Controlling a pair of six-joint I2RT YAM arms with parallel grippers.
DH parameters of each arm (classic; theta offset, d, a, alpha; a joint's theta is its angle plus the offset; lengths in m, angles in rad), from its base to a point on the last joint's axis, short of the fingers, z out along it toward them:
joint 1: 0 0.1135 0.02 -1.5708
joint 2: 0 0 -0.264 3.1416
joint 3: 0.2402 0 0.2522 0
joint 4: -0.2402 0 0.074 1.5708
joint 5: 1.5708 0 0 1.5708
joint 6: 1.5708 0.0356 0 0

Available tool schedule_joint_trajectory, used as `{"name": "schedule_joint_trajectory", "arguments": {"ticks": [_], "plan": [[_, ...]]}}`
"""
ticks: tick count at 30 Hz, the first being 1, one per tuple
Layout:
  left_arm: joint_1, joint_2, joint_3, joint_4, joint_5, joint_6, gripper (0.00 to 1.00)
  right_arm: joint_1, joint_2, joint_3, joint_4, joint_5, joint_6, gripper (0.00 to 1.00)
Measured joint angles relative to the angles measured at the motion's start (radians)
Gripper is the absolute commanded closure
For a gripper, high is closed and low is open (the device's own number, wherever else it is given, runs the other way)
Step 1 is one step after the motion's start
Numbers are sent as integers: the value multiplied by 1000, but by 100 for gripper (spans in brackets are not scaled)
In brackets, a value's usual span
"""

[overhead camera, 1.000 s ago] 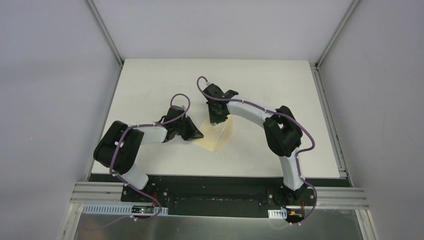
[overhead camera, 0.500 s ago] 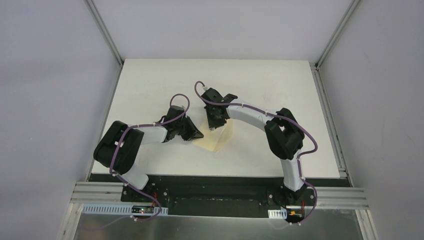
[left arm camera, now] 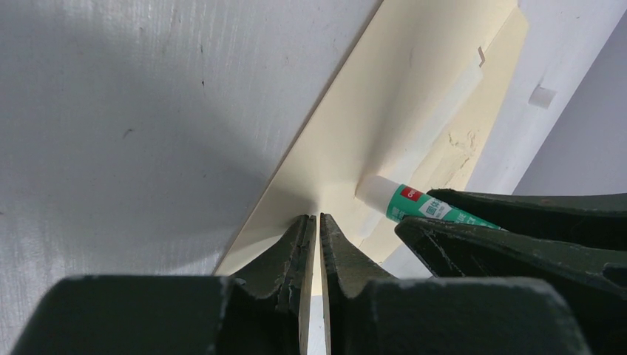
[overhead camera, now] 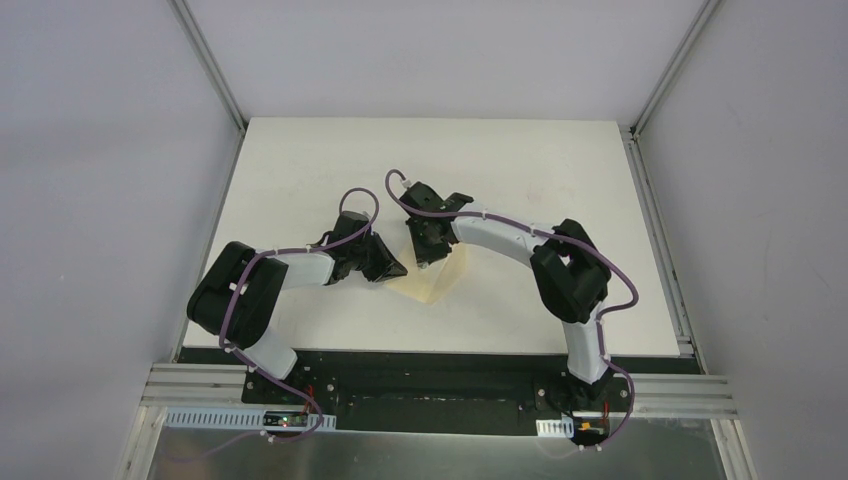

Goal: Place the letter into the envelope and seal it
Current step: Paint the envelope at the center of the board.

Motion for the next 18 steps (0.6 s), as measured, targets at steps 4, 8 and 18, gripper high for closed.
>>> {"name": "schedule_joint_trajectory", "arguments": {"ticks": [4, 8, 18], "plan": [[0, 0, 0, 0, -1, -8, 89, 8, -8, -11, -2, -2, 0, 100], [0, 0, -2, 2, -3, -16, 89, 18, -14, -19, -7, -2, 0, 100], [0, 0, -9, 16, -4, -24, 89, 40, -31, -39, -19, -6, 0, 100]]}}
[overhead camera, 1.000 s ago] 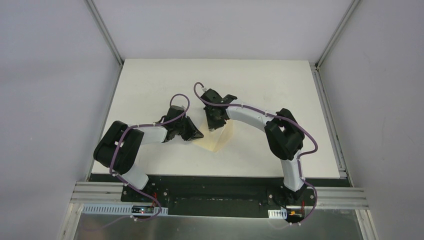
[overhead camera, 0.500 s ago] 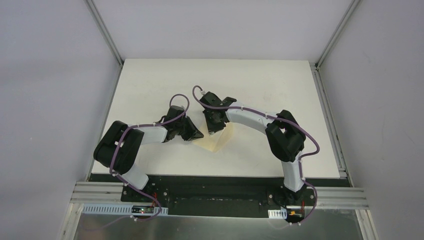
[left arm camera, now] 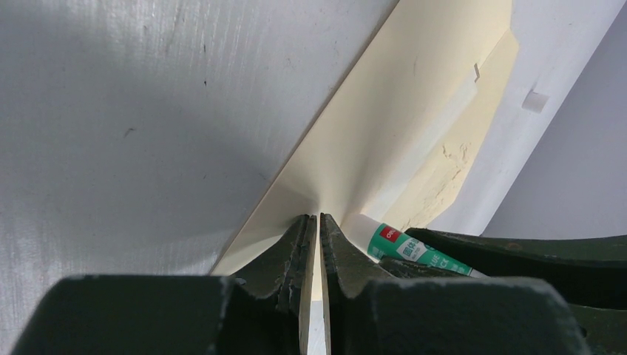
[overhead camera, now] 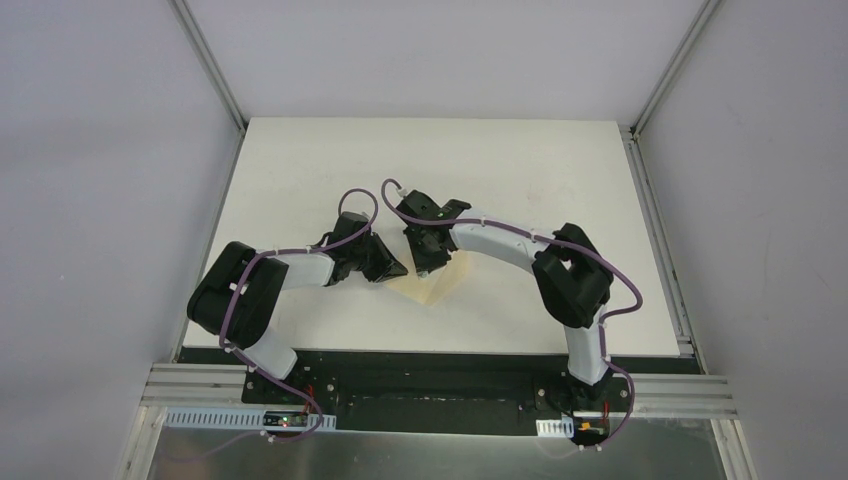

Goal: Place the letter into the envelope and seal it
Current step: Paint the envelope at the center of the board.

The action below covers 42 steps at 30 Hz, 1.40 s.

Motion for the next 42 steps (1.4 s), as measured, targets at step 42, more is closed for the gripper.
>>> {"name": "schedule_joint_trajectory", "arguments": {"ticks": [42], "plan": [[-68, -175, 208, -140, -49, 143, 52, -460, -548, -369, 341, -456, 208, 100]]}}
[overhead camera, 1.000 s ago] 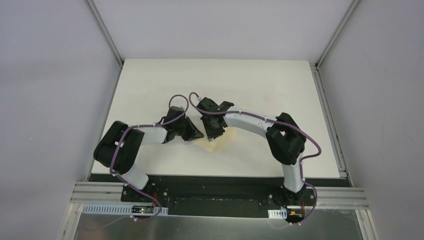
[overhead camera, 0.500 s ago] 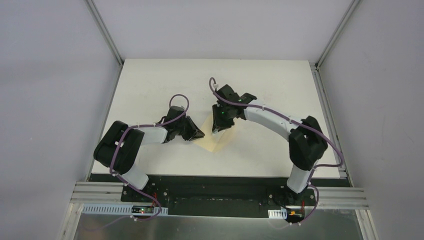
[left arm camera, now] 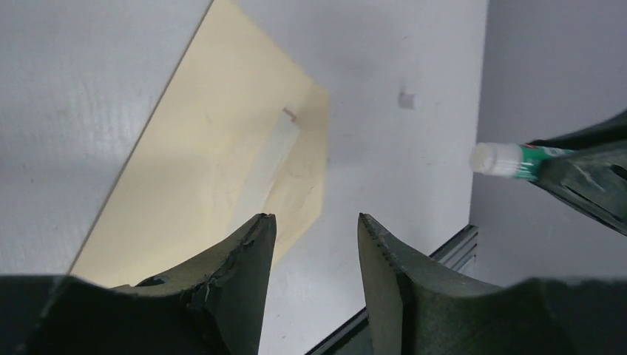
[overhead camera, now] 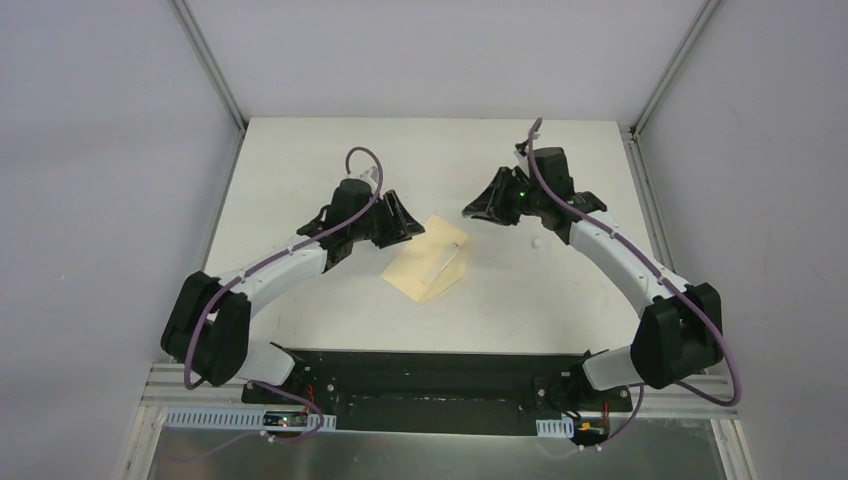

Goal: Place the letter into the envelope and seal it
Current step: Adjust the solid glue.

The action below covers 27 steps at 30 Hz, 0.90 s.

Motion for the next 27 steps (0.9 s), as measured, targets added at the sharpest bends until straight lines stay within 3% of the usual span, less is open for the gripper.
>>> {"name": "schedule_joint_trajectory", "arguments": {"ticks": [4, 10, 16, 27], "plan": [[1, -69, 65, -2, 13, 41, 41, -53, -38, -29, 112, -61, 77, 100], [1, -108, 173, -3, 74, 84, 41, -68, -71, -72, 312, -123, 206, 100], [0, -149, 140, 115, 97, -191, 33, -68, -135, -139, 510, -98, 303, 100], [-84, -129, 207, 286, -73, -572, 27, -12, -170, -179, 756, 45, 364, 100]]}}
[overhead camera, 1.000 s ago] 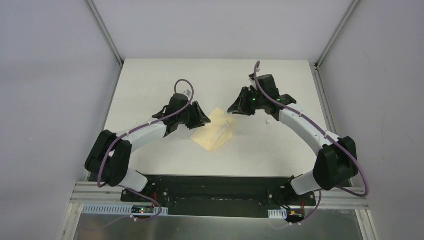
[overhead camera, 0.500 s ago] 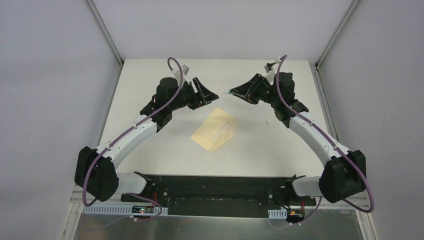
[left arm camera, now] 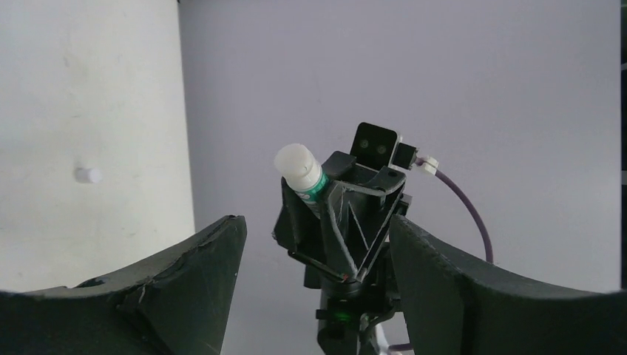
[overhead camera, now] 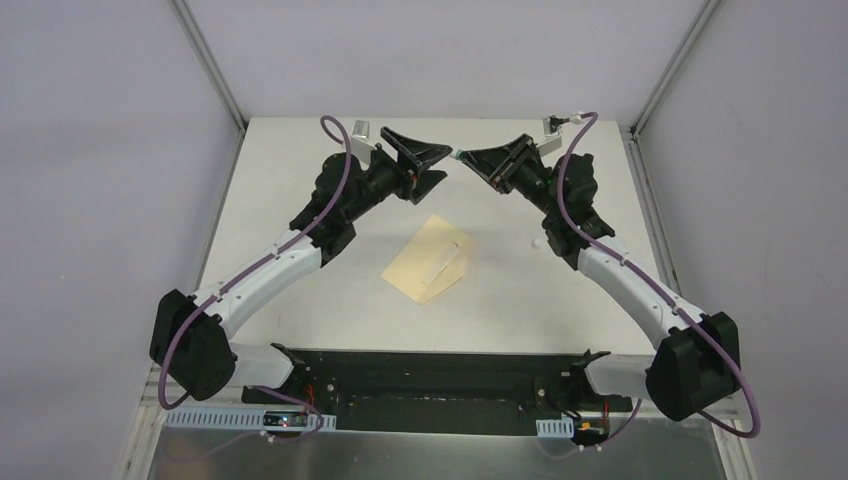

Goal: Place the letter into the envelope and seal it
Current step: Adjust the solid glue.

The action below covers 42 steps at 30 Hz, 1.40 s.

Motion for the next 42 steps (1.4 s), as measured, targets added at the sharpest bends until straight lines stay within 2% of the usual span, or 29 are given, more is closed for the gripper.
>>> {"name": "schedule_joint_trajectory", "arguments": {"ticks": [3, 11, 29, 37, 40, 42], "plan": [[-27, 29, 19, 33, -25, -40, 28, 22, -4, 0, 31, 24, -2, 100], [-32, 71, 21, 95, -82, -113, 41, 62, -4, 0, 76, 75, -16, 100], [-32, 95, 48, 132, -112, -148, 65, 147, -17, 0, 90, 202, -103, 100], [-32, 98, 48, 131, -112, -159, 81, 169, -20, 0, 90, 246, -140, 100], [-32, 98, 48, 130, -113, -163, 85, 174, -20, 0, 89, 256, -153, 95], [-32, 99, 48, 130, -113, -163, 88, 176, -21, 0, 87, 260, -158, 86]]}}
